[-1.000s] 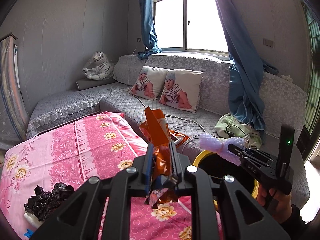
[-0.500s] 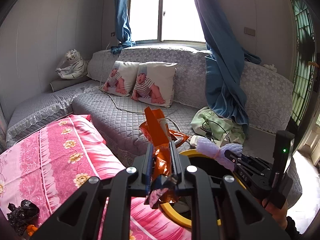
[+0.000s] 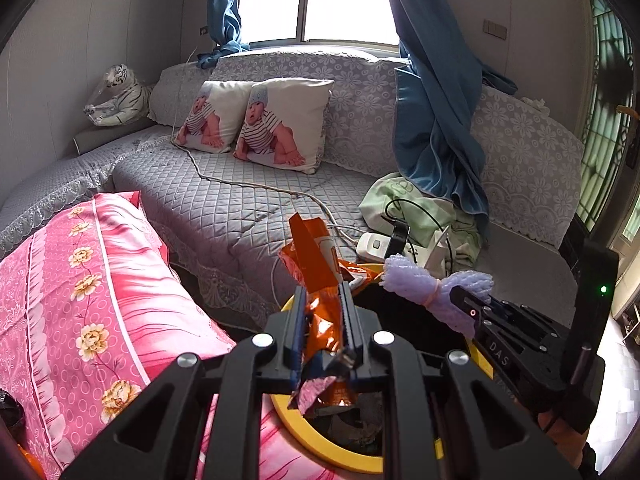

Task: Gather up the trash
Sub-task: 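Carry the orange wrapper and purple puff in both tools over the yellow bin, then open both tools to drop the wrapper and puff into the bin, then move both open tools back over the remaining trash on the bed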

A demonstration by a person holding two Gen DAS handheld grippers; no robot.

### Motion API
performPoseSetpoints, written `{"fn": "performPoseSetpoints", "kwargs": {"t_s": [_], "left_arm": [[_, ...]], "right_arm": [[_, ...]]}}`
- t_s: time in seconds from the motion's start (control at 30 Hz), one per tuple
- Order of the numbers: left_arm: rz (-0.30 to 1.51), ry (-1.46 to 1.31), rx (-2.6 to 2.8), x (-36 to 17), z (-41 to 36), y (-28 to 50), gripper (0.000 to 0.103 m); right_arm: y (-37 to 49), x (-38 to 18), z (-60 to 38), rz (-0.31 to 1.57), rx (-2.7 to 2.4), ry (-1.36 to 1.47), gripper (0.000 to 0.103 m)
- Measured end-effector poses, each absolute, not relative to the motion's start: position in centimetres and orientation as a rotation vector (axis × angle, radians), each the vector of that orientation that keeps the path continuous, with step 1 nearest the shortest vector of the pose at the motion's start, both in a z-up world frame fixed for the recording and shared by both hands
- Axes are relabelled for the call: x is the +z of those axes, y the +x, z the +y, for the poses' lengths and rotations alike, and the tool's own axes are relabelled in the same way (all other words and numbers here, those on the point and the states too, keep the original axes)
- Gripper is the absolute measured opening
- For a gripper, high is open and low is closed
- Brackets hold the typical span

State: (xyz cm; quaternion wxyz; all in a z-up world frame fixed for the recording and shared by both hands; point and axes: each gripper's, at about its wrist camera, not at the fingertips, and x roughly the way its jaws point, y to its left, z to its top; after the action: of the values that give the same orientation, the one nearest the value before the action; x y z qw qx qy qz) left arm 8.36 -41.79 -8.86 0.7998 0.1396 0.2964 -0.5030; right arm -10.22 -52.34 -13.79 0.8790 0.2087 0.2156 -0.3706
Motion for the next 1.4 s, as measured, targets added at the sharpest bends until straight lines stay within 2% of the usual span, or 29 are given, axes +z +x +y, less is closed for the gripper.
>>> {"fn": "performPoseSetpoints", "kwargs": {"t_s": [0.3, 0.7, 0.8, 0.87, 0.93, 1.0, 1.03, 1.2, 1.4], "left_arm": [[0.719, 0.356, -1.077, -12.5, -43.6, 8.6, 0.016], [0.761, 0.368, -1.071, -13.8, -44.2, 8.8, 0.016], [0.773, 0.358, -1.062, -13.8, -44.3, 9.1, 0.022], [0.778, 0.348, -1.05, -13.9, -44.3, 9.4, 0.034], [0.782, 0.332, -1.046, -13.8, -44.0, 9.6, 0.043], [0.78, 0.319, -1.04, -13.7, -43.9, 9.7, 0.048], [0.78, 0.312, -1.038, -13.6, -43.7, 9.8, 0.05], [0.781, 0.24, -1.009, -12.3, -42.2, 10.9, 0.052], [0.719, 0.122, -0.95, -8.5, -37.2, 12.5, 0.052]], "right_arm": [[-10.2, -15.2, -53.1, 0.498, -0.792, 0.45, 0.013], [-9.9, -16.3, -53.8, 0.535, -0.802, 0.472, 0.014], [-10.0, -16.3, -53.9, 0.534, -0.811, 0.471, 0.015], [-10.2, -16.3, -54.1, 0.532, -0.818, 0.477, 0.017], [-10.5, -16.2, -54.2, 0.525, -0.838, 0.475, 0.025], [-10.9, -16.1, -54.3, 0.509, -0.857, 0.48, 0.044], [-11.1, -16.0, -54.3, 0.499, -0.861, 0.484, 0.044], [-11.5, -15.4, -54.3, 0.482, -0.862, 0.482, 0.044], [-10.8, -13.4, -52.4, 0.427, -0.775, 0.448, 0.044]]}}
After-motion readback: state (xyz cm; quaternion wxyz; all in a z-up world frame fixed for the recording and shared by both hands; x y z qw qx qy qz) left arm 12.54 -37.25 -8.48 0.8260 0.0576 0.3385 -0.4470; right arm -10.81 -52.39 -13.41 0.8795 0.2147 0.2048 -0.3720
